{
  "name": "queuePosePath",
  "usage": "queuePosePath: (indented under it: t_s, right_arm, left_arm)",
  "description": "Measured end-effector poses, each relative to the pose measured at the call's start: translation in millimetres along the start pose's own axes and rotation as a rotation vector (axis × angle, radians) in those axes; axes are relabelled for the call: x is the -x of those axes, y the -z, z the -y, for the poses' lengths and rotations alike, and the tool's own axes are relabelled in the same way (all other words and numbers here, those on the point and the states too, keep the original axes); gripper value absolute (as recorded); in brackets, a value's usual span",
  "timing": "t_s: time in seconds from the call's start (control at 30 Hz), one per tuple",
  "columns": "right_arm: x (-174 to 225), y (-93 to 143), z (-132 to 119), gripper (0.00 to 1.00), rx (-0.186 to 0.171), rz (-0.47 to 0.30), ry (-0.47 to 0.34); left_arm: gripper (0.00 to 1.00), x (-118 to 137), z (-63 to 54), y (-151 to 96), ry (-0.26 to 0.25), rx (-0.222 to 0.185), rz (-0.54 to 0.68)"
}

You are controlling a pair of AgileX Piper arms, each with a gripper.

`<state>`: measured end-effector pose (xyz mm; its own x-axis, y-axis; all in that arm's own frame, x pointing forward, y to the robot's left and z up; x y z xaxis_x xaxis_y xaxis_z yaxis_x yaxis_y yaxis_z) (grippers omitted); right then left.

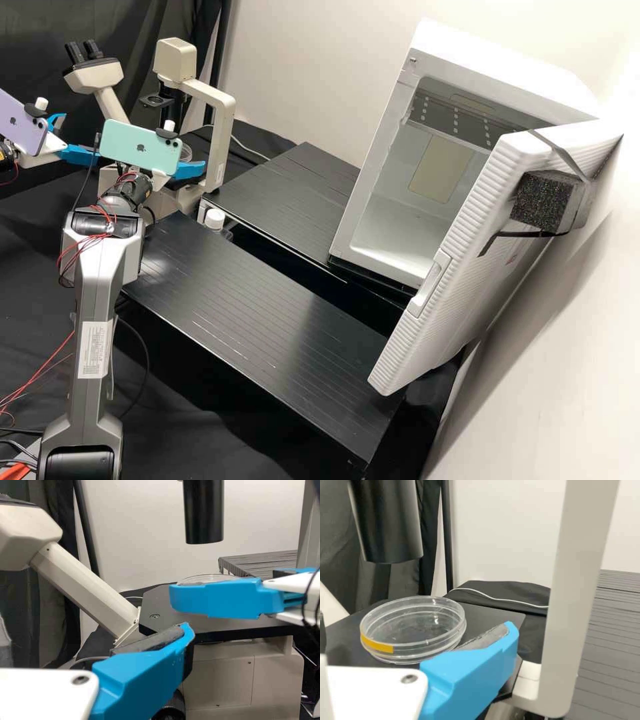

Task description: Move the petri dish to the bench.

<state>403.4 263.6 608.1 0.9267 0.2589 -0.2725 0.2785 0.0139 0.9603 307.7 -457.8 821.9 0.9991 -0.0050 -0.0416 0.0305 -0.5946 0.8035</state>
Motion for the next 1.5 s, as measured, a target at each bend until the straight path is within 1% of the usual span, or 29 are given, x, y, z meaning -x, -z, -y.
queuePosePath:
  t_s: [0.13,0.3,0.47,0.53,0.63,0.73,0.77,0.9,0.97,1.0,1.23,1.33,1.4,1.5]
  right_arm:
    - [-2.4,-0.2,3.9,1.0,-0.006,0.001,0.001]
    - [-6.6,2.3,5.3,1.0,-0.005,-0.007,-0.007]
    - [-11.9,2.1,6.1,1.0,-0.02,0.004,-0.019]
    - [-13.5,1.9,7.1,1.0,-0.016,0.005,-0.017]
    - [-15.9,1.7,7.4,1.0,0.004,0.011,-0.024]
    - [-17.4,0.5,8.7,1.0,0.008,0.016,-0.025]
    - [-18.1,0.8,8.4,1.0,0.019,0.018,-0.028]
    - [-21.1,1.8,7.1,1.0,0.016,0.029,-0.039]
    - [-22.6,2.7,7.2,1.0,0.031,0.025,-0.04]
    - [-23.7,2.5,8.9,1.0,0.041,0.028,-0.027]
    - [-27.2,3.5,10.6,1.0,0.041,0.043,-0.014]
    - [-28.4,4.5,10.1,1.0,0.054,0.04,-0.018]
    - [-28.9,4.8,10.3,1.0,0.046,0.043,-0.012]
    - [-28.9,4.8,10.5,1.0,0.046,0.043,-0.01]
  left_arm:
    - [1.0,0.0,0.0,0.0,0.0,0.0,0.0]
    - [1.0,0.0,0.0,0.0,0.0,0.0,0.0]
    - [1.0,0.0,0.0,0.0,0.0,0.0,0.0]
    - [1.0,0.0,0.0,0.0,0.0,0.0,0.0]
    - [1.0,0.0,0.0,0.0,0.0,0.0,0.0]
    - [1.0,0.0,0.0,0.0,0.0,0.0,0.0]
    - [1.0,0.0,0.0,0.0,0.0,0.0,0.0]
    - [1.0,0.0,0.0,0.0,0.0,0.0,0.0]
    - [1.0,0.0,0.0,0.0,0.0,0.0,0.0]
    - [1.0,0.0,0.0,0.0,0.0,0.0,0.0]
    - [1.0,0.0,0.0,0.0,0.0,0.0,0.0]
    - [1.0,0.0,0.0,0.0,0.0,0.0,0.0]
    - [1.0,0.0,0.0,0.0,0.0,0.0,0.0]
    - [1.0,0.0,0.0,0.0,0.0,0.0,0.0]
